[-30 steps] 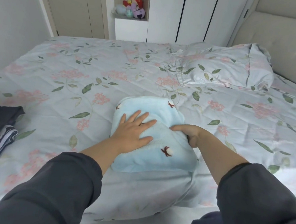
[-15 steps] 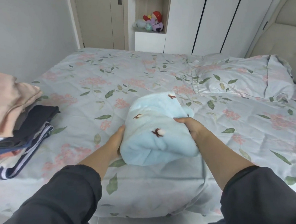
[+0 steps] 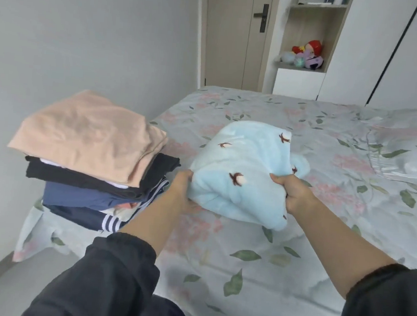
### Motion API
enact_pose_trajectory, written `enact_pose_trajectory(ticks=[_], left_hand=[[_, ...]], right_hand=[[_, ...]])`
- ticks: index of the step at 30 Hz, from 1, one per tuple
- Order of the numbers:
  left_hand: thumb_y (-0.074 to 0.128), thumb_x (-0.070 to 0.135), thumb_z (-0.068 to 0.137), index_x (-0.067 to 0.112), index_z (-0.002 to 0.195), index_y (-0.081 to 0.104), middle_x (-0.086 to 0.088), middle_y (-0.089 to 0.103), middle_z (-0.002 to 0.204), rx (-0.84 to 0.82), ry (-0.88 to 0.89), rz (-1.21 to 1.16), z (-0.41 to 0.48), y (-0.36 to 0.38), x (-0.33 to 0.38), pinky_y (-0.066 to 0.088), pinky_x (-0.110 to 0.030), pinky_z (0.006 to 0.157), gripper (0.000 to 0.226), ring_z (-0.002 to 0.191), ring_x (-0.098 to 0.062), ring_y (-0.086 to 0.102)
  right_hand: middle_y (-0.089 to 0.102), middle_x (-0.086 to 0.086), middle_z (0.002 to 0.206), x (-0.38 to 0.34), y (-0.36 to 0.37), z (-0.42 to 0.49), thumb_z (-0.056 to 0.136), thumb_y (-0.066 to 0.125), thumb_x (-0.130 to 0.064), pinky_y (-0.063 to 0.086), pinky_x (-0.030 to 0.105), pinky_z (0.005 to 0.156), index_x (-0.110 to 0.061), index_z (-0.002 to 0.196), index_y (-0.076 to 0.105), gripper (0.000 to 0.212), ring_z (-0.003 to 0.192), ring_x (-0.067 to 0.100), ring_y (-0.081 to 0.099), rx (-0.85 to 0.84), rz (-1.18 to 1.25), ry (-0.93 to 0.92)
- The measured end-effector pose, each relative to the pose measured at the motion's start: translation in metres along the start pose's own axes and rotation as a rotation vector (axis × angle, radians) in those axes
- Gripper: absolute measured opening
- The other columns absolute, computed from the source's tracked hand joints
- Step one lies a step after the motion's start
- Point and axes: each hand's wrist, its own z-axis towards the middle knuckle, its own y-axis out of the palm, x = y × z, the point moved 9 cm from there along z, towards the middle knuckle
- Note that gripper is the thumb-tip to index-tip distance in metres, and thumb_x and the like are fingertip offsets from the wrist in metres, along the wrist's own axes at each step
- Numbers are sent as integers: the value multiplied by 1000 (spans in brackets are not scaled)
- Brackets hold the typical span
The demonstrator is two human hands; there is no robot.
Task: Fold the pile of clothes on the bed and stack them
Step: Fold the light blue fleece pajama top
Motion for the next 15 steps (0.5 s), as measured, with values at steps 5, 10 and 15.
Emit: enact_pose_trajectory(ticks=[5, 10, 15], left_hand=[[33, 16, 84, 11, 141, 43, -12, 42, 143, 421, 1035, 717, -70, -20, 110, 25, -35, 114, 58, 134, -26, 35], [26, 38, 102, 25, 151, 23, -5, 17, 159, 256, 778, 1578, -6, 1, 81, 12, -44, 118, 51, 146, -24, 12], [16, 61, 93, 34, 152, 0, 2, -13, 160, 264, 665, 1984, 43, -9, 29, 1, -61, 113, 67, 146, -26, -13]], right_hand=[[68, 15, 110, 56, 49, 25, 84, 64, -9, 52, 46, 85, -7, 118, 63, 34, 99, 32, 66, -137, 17, 81], [69, 17, 102, 129, 63, 42, 84, 60, -1, 52, 42, 79, -2, 117, 62, 33, 90, 33, 66, -100, -176, 234], [40, 20, 142, 70, 40, 41, 89, 55, -14, 35, 43, 107, -4, 146, 26, 65, 128, 36, 40, 342, -766, -193]])
